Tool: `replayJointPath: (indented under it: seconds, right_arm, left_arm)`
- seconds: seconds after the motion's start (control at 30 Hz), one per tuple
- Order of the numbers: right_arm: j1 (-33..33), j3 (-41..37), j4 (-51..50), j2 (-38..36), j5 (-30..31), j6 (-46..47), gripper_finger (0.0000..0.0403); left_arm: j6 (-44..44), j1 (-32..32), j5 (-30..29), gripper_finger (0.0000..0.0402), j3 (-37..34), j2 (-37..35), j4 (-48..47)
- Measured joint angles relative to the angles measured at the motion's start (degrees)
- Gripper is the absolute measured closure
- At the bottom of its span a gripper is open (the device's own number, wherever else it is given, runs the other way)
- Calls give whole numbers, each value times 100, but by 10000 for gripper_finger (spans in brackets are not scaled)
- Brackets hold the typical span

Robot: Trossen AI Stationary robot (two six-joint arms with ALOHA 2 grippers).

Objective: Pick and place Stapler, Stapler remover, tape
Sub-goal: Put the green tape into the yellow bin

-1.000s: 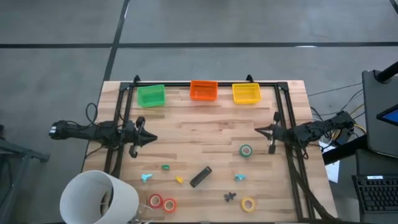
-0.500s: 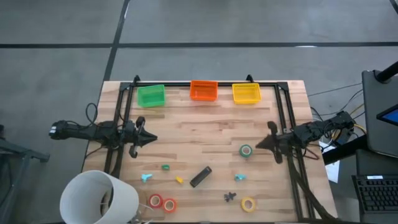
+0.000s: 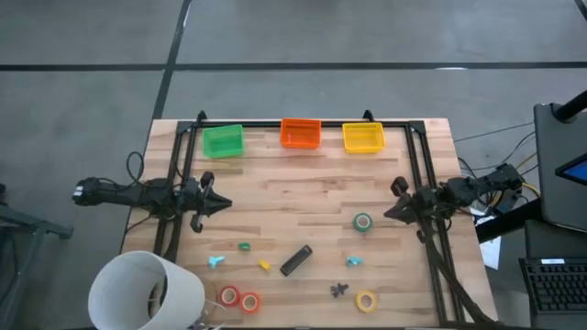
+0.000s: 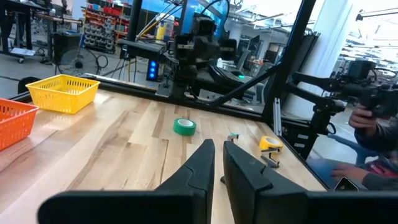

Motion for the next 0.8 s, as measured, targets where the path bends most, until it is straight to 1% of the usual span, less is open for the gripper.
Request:
replayJointPath:
  seconds: [0.1, 0.2, 0.27, 0.4, 0.53, 0.67, 0.8]
  right_arm:
    - [0, -85, 542, 91, 52, 1, 394]
    - [2, -190, 849, 278, 333, 21, 394]
    - [0, -208, 827, 509, 578, 123, 394]
    - [-1, -219, 971, 1226, 1273, 1095, 394]
    - [-6, -216, 1032, 2006, 1323, 1794, 394]
    - [-95, -190, 1514, 2708, 1444, 2423, 394]
    - [-117, 128, 1240, 3486, 1477, 2685, 390]
  left_arm:
    - [0, -1, -1, 364, 0, 0, -1]
    - [0, -1, -2, 364, 0, 0, -3]
    - [0, 0, -2, 364, 0, 0, -3]
    - [0, 0, -4, 364, 0, 0, -3]
    - [2, -2, -9, 364, 0, 0, -5]
    - [0, 0, -9, 364, 0, 0, -5]
    - [1, 0, -10, 364, 0, 0, -5]
